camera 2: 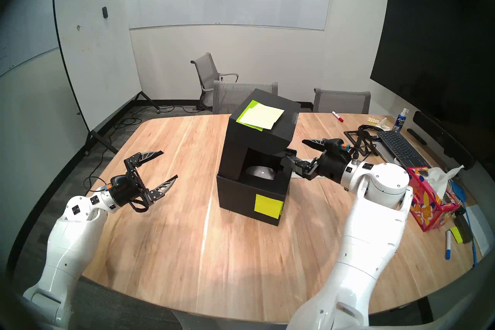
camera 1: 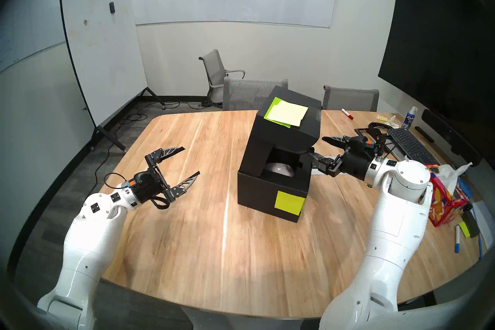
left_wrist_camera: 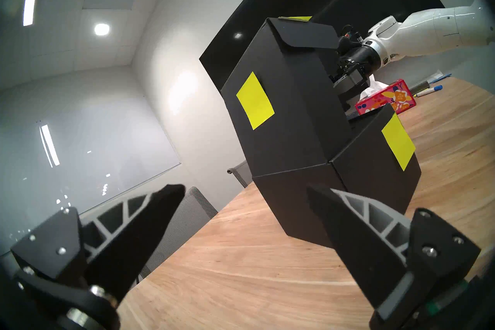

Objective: Open the box and place the mouse inside

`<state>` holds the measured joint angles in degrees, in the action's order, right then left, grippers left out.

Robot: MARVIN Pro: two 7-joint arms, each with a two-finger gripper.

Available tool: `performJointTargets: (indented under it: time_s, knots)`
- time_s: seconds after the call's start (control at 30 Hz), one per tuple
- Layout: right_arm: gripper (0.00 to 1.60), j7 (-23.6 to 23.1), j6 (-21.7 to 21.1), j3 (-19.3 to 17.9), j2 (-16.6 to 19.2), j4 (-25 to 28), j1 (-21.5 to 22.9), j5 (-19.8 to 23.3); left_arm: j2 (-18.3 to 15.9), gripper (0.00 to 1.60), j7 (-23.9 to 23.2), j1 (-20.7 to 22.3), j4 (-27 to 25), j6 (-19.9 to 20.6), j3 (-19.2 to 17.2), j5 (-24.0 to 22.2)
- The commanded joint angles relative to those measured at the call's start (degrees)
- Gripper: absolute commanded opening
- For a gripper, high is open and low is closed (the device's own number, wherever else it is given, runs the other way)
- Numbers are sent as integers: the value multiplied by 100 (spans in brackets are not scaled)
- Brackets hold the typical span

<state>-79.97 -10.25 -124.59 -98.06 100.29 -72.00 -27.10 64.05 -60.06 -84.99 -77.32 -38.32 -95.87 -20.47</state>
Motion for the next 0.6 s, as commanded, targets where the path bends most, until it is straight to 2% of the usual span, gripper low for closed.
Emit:
performJointTargets:
  time_s: [0.0,0.57]
  knots:
    - [160,1,7,13,6,106,92,39,6,160,10,33,-116,-6,-14,-24]
    - [160,-10,12,3,-4,106,99,26,3,160,15,33,-116,-8,-9,-25]
